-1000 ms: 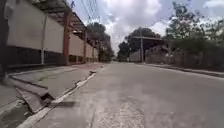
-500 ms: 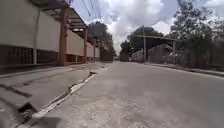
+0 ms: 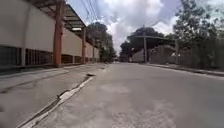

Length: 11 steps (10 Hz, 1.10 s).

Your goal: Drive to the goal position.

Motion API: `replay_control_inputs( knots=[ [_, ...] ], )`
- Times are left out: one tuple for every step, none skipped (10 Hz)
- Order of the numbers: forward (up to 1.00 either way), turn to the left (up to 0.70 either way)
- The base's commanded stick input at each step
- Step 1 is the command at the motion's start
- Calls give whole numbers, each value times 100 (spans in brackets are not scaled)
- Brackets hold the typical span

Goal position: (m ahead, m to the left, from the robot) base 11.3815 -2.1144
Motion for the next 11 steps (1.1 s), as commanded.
replay_control_inputs(
  knots=[
    [100,-2],
    [100,-1],
    [100,-1],
    [100,-1],
    [100,-2],
    [100,-1],
    [100,-1],
    [100,-1],
    [100,-1],
    [100,-1],
    [100,-1]
  ],
)
